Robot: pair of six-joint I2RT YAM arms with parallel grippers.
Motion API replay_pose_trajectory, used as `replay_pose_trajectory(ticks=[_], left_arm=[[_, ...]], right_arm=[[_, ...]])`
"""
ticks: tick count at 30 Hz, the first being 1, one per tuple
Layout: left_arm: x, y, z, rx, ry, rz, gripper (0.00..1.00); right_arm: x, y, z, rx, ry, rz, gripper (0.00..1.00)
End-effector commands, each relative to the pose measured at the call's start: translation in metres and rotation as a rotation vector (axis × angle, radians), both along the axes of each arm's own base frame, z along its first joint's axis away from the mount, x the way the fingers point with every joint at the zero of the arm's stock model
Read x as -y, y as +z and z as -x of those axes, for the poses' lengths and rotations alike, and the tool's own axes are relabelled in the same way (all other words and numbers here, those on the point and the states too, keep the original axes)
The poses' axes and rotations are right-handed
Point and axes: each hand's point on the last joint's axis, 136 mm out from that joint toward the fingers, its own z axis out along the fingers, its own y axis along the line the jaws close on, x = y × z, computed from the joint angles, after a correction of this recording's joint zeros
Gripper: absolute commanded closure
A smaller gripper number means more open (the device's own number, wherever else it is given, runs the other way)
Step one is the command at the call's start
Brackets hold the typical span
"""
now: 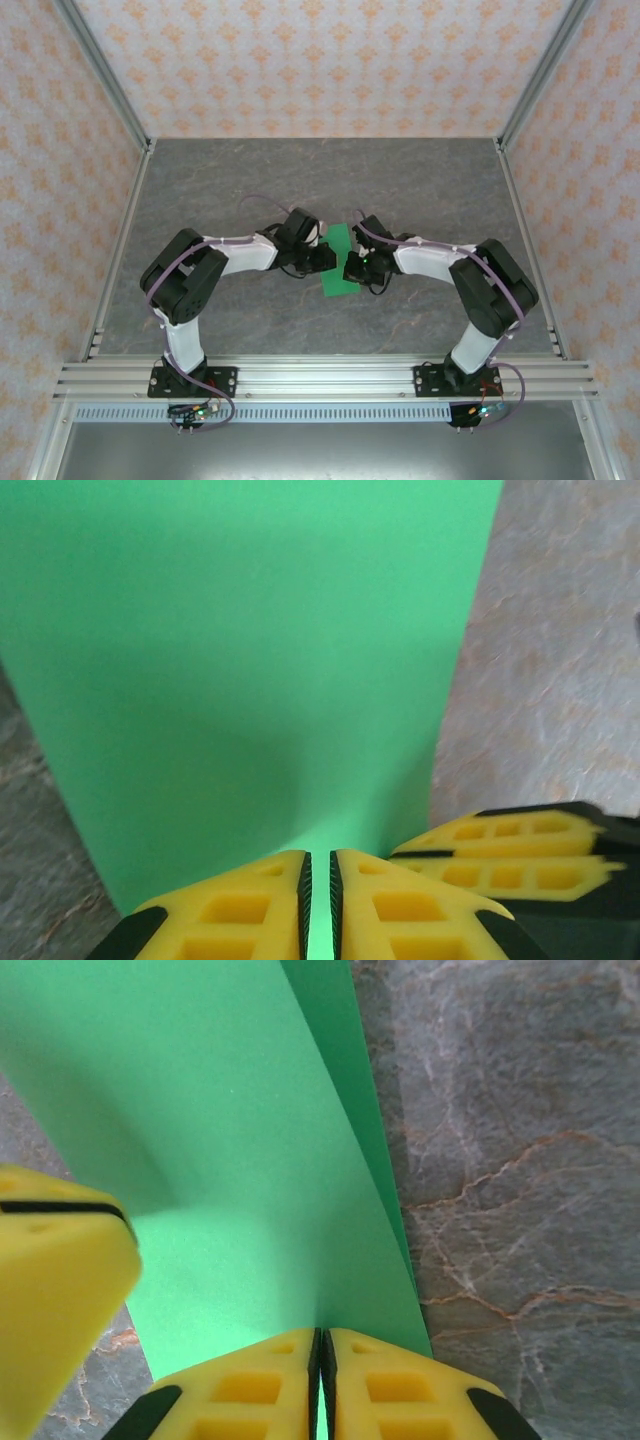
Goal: Fold a paper plane with a square sheet of paper (fold left side to right side)
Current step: Hold the square sheet of paper at the center of the table, then first fold the square sheet of paper in half at the center of the table.
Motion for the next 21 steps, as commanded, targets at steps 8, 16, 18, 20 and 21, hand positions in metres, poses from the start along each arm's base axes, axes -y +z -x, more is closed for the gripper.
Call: replay_pose_trajectory(ticks=[8,16,18,20,21], left_arm=[[-0.017,-0.023,-0.023,-0.020,0.069,-0.095,0.84],[-0.034,-0.032,-0.030,-0.020,0.107,-0.139,0.84],[-0.039,-0.033,-0.034,-0.019,0.118,-0.146,0.84],[-0.043,-0.034,-0.039,-0.017,0.131,-0.153,0.83],[-0.045,-0.034,-0.041,-0.017,0.136,-0.155,0.83]], right_arm=[[0.030,-0.030,0.025,-0.098,0.007,0.167,0.87],[0.036,-0.033,0.029,-0.111,0.012,0.201,0.87],[0.038,-0.034,0.031,-0.118,0.016,0.213,0.88],[0.041,-0.036,0.033,-0.122,0.017,0.225,0.88],[0.042,-0.036,0.033,-0.123,0.016,0.229,0.88]])
